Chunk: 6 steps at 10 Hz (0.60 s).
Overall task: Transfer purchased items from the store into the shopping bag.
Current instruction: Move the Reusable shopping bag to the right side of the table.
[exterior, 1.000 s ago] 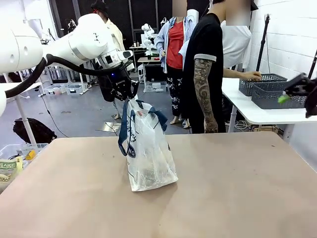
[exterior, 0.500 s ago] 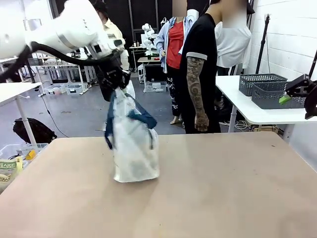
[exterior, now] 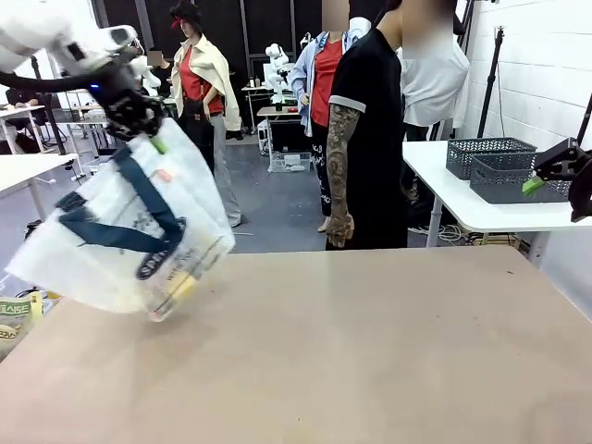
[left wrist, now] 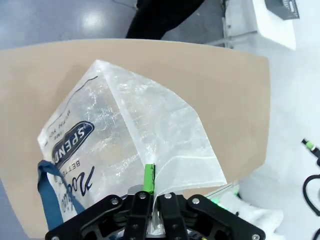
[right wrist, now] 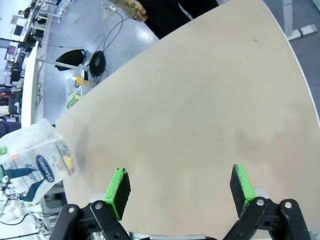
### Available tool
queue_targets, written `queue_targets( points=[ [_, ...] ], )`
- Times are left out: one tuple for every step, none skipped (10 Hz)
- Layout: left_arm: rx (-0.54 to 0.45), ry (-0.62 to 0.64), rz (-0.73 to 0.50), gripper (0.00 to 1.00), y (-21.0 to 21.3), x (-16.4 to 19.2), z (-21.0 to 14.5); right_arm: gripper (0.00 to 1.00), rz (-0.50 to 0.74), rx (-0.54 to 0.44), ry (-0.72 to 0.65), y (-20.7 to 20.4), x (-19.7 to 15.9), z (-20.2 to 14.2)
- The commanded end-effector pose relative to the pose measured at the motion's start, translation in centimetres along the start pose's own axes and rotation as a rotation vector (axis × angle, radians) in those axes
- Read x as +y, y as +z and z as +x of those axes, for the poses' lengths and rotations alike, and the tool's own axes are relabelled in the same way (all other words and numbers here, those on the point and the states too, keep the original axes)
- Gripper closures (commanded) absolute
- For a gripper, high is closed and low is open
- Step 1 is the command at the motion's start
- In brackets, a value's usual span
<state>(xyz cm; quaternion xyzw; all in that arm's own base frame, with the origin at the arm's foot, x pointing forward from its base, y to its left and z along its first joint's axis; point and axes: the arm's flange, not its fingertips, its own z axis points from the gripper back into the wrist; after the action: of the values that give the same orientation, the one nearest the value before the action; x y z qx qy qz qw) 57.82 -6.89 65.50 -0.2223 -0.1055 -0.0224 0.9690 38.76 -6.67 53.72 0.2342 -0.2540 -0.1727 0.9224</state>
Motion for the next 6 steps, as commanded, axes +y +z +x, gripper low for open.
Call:
queue_targets(
  points=[
    [-0.050,0.082,-0.099,1.00,1.3,4.2,-3.3,0.00,-0.013,0.014,0.009,0.2,0.0,0.0],
    [-0.052,0.128,-0.101,1.00,1.7,5.6,-4.3,0.00,-0.013,0.014,0.009,0.2,0.0,0.0],
    [-0.045,0.212,-0.097,1.00,1.7,7.1,-5.0,0.00,-0.013,0.014,0.009,0.2,0.0,0.0],
    [-0.043,0.265,-0.084,1.00,1.6,7.8,-5.7,0.00,-0.013,0.014,0.009,0.2,0.0,0.0],
    [-0.057,0.350,-0.068,1.00,1.8,8.6,-6.5,0.00,-0.013,0.014,0.009,0.2,0.0,0.0],
    [-0.105,0.427,-0.071,1.00,2.2,9.7,-7.4,0.00,-0.013,0.014,0.009,0.2,0.0,0.0]
  ],
)
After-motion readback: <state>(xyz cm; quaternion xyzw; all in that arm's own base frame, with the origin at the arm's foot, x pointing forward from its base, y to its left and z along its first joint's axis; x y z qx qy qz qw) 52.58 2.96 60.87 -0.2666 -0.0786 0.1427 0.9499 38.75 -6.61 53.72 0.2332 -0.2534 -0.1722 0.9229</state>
